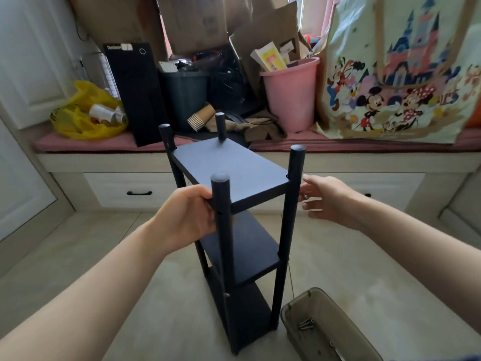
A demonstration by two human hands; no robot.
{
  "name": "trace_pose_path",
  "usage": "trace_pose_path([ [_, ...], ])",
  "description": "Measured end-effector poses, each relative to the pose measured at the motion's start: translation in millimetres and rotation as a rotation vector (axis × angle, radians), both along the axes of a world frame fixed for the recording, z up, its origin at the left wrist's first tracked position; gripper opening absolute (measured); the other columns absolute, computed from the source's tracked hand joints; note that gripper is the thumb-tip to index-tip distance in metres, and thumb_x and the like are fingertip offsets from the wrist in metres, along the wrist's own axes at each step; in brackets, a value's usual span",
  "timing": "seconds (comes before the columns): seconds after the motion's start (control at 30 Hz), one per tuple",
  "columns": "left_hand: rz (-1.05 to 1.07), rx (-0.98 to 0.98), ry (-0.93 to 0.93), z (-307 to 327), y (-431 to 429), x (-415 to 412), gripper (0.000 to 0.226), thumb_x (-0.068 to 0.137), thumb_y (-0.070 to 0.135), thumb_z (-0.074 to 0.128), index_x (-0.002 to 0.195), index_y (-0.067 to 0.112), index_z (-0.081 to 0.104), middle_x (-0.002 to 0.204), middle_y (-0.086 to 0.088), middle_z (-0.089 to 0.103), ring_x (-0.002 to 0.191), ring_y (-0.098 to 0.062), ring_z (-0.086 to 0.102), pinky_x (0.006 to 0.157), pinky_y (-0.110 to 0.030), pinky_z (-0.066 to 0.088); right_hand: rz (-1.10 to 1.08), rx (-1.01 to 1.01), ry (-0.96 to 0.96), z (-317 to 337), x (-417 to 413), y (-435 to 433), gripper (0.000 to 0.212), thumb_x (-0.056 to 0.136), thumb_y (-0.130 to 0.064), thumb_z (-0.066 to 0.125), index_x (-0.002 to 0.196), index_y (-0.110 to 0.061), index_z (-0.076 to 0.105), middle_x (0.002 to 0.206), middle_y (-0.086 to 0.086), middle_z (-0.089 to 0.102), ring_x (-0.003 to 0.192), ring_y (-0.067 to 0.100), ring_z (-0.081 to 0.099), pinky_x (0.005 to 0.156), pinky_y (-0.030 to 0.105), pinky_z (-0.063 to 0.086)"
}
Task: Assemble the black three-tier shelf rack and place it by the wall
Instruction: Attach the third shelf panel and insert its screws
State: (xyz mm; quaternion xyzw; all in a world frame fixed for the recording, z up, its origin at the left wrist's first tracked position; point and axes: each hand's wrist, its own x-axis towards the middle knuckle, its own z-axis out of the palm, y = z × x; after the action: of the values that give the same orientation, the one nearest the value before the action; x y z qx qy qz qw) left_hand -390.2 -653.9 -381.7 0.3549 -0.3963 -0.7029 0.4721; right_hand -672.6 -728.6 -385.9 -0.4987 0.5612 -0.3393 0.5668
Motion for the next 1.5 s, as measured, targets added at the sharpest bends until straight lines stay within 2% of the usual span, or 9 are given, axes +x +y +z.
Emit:
trace_pose_path([
  [0.07,0.003,-0.012,0.027,2,2,8,0.010,0.071,0.021,0.068,0.071,0.012,0.071,0.078,-0.007,0.064,0.077,-0.024,0.066,0.086,-0.042,0.058,0.032,-0.002,-0.056,1,13,1,0.044,0.099,-0.051,0.048,0.092,-0.015,0.073,0.081,0.001,0.063,0.065,0.016,0.057,0.067,0.029,0.046],
  [0.2,0.090,0.002,-0.032,5,5,20,0.028,0.086,0.033,0.064,0.063,0.018,0.070,0.065,0.004,0.059,0.073,-0.019,0.064,0.084,-0.038,0.060,0.056,0.021,-0.192,10,44,4,0.051,0.095,-0.053,0.050,0.058,-0.025,0.070,0.070,-0.004,0.067,0.061,0.014,0.064,0.069,0.031,0.049],
  [0.4,0.268,0.124,-0.025,5,5,36,0.041,0.081,0.026,0.073,0.116,0.005,0.067,0.112,-0.009,0.073,0.092,-0.026,0.074,0.082,-0.043,0.063,0.084,0.185,-0.417,15,93,15,0.026,0.096,-0.034,0.057,0.078,-0.016,0.061,0.057,-0.002,0.059,0.042,0.014,0.057,0.041,0.021,0.044],
  [0.73,0.427,0.104,0.018,7,9,48,0.061,0.072,0.025,0.076,0.127,0.005,0.059,0.113,-0.010,0.073,0.092,-0.026,0.074,0.089,-0.042,0.059,0.008,0.098,-0.413,10,119,15,0.019,0.093,-0.027,0.059,0.076,-0.018,0.058,0.069,0.001,0.055,0.064,0.021,0.052,0.075,0.039,0.044],
  [0.97,0.424,0.107,-0.015,9,11,46,0.057,0.072,0.025,0.074,0.125,0.007,0.061,0.114,-0.010,0.071,0.090,-0.026,0.073,0.083,-0.039,0.063,0.012,0.111,-0.404,13,119,16,0.016,0.091,-0.026,0.060,0.077,-0.017,0.059,0.063,-0.001,0.056,0.058,0.019,0.054,0.067,0.034,0.047],
  [1.2,0.468,0.099,-0.124,15,21,52,0.018,0.098,0.025,0.060,0.093,0.015,0.073,0.086,-0.002,0.073,0.069,-0.017,0.072,0.062,-0.032,0.060,0.062,0.185,-0.375,20,116,15,0.016,0.089,-0.024,0.055,0.073,-0.020,0.053,0.066,0.000,0.048,0.060,0.019,0.046,0.066,0.031,0.040],
  [1.27,0.597,0.051,-0.277,16,29,51,0.030,0.102,0.026,0.054,0.079,0.019,0.071,0.076,0.001,0.065,0.062,-0.014,0.064,0.064,-0.033,0.056,0.060,0.209,-0.398,19,116,14,0.019,0.091,-0.022,0.053,0.072,-0.020,0.052,0.065,0.000,0.048,0.060,0.020,0.046,0.068,0.032,0.041],
  [1.37,0.948,-0.112,-0.461,14,45,41,0.017,0.104,0.028,0.049,0.094,0.019,0.059,0.082,-0.001,0.068,0.063,-0.013,0.064,0.068,-0.031,0.049,0.045,0.218,-0.406,17,115,14,0.024,0.094,-0.019,0.046,0.069,-0.020,0.049,0.061,0.000,0.048,0.059,0.019,0.046,0.067,0.031,0.042],
  [1.5,1.209,-0.669,-0.553,16,82,9,0.021,0.096,0.026,0.046,0.075,0.023,0.048,0.062,0.004,0.045,0.055,-0.006,0.039,0.053,-0.021,0.037,0.022,0.205,-0.408,16,115,15,0.027,0.093,-0.018,0.046,0.067,-0.020,0.047,0.061,0.000,0.046,0.058,0.019,0.045,0.064,0.030,0.040],
])
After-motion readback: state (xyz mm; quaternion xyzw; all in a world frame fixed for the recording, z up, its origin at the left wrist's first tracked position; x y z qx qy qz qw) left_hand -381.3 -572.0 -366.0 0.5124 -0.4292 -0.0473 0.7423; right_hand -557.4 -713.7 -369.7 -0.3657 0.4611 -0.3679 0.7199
